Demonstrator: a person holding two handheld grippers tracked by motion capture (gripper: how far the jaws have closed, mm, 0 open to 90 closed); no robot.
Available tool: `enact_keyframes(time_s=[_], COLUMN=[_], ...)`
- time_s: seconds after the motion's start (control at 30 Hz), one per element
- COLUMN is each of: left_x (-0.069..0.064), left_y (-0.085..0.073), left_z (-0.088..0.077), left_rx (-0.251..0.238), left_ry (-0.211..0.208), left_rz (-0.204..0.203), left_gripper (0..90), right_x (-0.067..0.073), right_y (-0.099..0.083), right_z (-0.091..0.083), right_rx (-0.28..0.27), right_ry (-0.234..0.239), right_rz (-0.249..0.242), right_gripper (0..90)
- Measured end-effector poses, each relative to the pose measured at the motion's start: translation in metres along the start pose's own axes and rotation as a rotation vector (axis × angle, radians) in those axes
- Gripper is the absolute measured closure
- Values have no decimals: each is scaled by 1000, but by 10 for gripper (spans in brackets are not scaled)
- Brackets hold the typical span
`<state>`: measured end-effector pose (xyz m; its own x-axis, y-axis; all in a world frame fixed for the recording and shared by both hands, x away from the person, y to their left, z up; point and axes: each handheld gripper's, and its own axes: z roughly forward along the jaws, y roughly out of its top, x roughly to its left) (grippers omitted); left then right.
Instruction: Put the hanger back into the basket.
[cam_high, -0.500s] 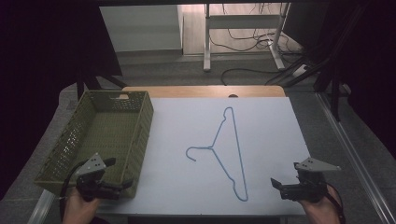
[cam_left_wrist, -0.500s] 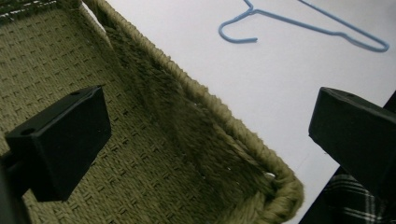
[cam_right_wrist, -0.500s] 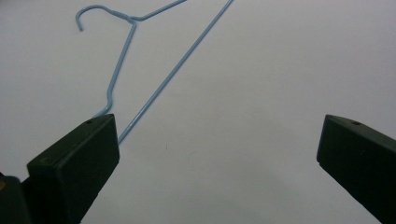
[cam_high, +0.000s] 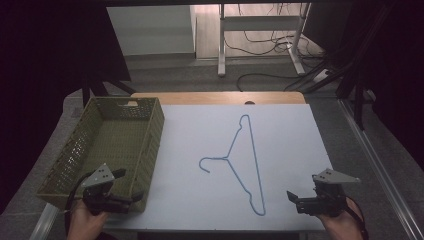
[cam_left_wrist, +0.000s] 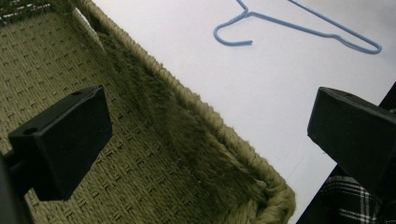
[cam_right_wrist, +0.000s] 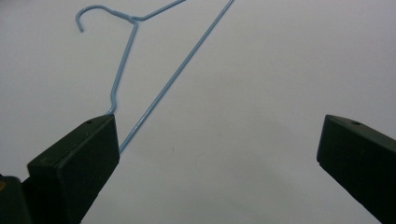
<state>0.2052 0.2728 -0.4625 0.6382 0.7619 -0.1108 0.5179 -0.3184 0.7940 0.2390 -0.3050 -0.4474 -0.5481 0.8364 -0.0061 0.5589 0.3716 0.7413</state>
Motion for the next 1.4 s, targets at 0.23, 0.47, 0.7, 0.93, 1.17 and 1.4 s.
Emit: enact_keyframes(time_s=[0.23, 0.47, 0.7, 0.93, 1.17, 1.4], left_x=[0, -8, -19, -35, -48, -62], left_y=[0, 7, 17, 30, 41, 53], left_z=[-2, -6, -3, 8, 23, 42], left_rx=[-17, -61, -69, -53, -41, -35], left_ry=[9, 0, -32, -77, -129, -184], left_rz=[-6, 29, 47, 77, 97, 132], left_gripper=[7, 12, 12, 16, 18, 19], right_x=[0, 4, 9, 15, 21, 25], right_y=[2, 6, 12, 19, 24, 29], right_z=[-2, -3, -2, 2, 6, 8], right_rx=[-13, -4, -4, 6, 7, -3], right_ry=[6, 13, 27, 45, 63, 79], right_rz=[4, -25, -33, -39, -34, -36], right_gripper=[0, 0, 0, 0, 0, 0])
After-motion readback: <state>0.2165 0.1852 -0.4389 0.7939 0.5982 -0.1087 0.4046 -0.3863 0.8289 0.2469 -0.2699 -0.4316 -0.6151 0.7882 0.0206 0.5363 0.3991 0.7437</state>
